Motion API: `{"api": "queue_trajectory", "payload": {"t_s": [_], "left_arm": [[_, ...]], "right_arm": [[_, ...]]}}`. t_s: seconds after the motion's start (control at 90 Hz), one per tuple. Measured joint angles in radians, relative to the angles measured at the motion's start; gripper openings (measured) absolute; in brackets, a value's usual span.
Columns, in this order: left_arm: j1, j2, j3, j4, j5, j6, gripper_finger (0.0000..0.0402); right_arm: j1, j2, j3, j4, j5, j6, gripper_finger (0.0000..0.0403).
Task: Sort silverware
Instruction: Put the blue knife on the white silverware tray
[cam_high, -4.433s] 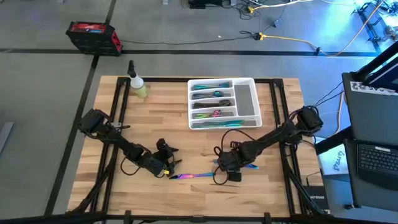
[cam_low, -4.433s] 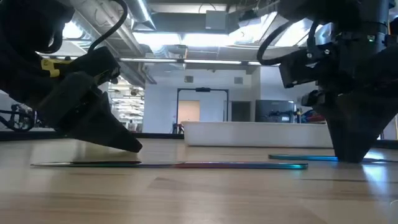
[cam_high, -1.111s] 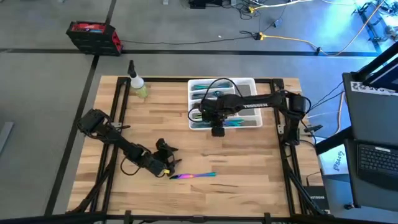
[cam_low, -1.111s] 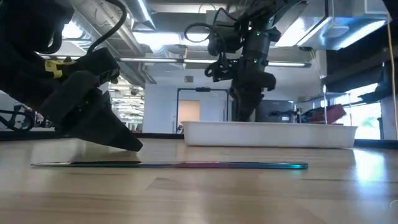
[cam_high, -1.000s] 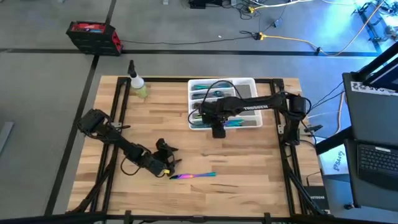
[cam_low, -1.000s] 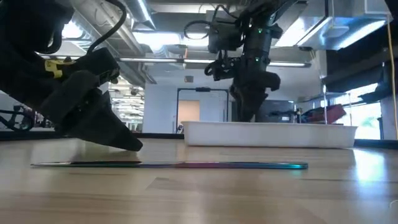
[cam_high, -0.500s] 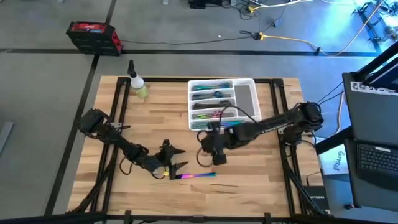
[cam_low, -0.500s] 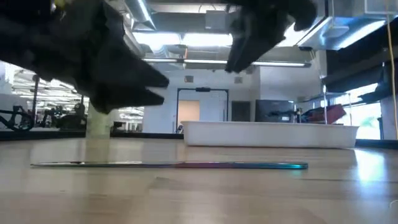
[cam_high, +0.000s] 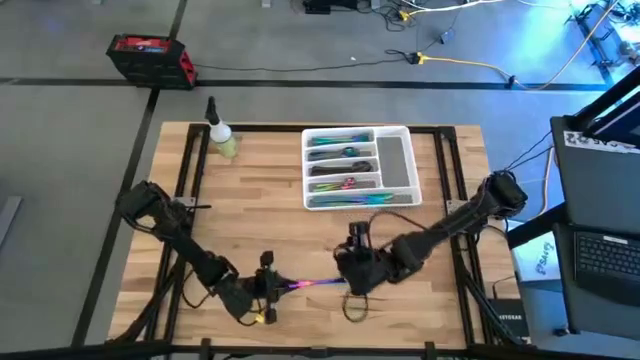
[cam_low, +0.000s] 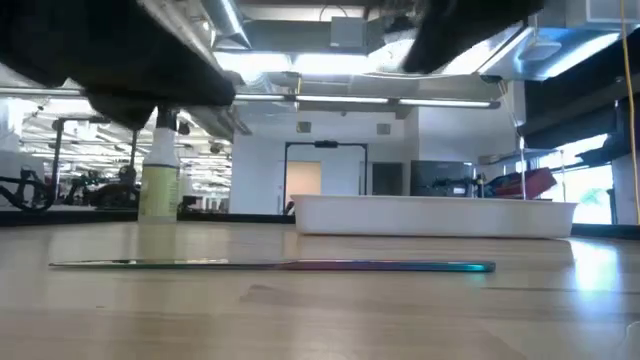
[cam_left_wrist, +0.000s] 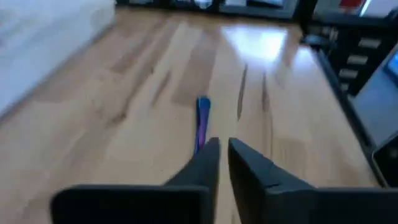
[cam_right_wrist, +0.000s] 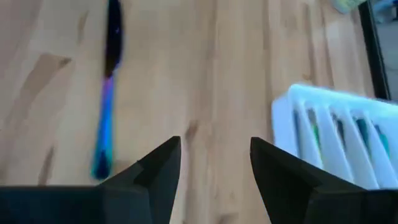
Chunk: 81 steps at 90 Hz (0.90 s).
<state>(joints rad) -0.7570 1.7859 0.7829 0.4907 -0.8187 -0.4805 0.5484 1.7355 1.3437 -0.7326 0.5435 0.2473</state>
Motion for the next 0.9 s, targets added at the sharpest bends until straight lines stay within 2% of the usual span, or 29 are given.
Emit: {"api": "queue_trajectory", "payload": {"t_s": [0.211,0.344,0.456,0.633,0.756,0.9], "left_arm": [[0.000,-0.002,0.074,-0.249,0.108,-0.093,0.0001],[0.026,-0.002,0.123,-0.329,0.254,-0.134,0.0000],[0.048,-0.002,0.132,-0.394,0.330,-0.153,0.0000],[0.102,-0.001,0.132,-0.480,0.545,-0.279,0.0000],[0.111,-0.001,0.131,-0.566,0.571,-0.306,0.0000],[0.135,0.002,0.131,-0.596,0.697,-0.299,0.0000]], "right_arm": [[0.118,0.001,-0.030,-0.112,0.020,0.238,0.0177],[0.175,0.002,-0.075,-0.100,0.031,0.352,0.0177],[0.205,0.002,-0.102,-0.102,0.029,0.427,0.0177],[0.218,0.002,-0.125,-0.106,0.029,0.443,0.0177],[0.217,0.002,-0.128,-0.107,0.034,0.453,0.0177],[0.217,0.002,-0.128,-0.117,0.045,0.448,0.0177]]}}
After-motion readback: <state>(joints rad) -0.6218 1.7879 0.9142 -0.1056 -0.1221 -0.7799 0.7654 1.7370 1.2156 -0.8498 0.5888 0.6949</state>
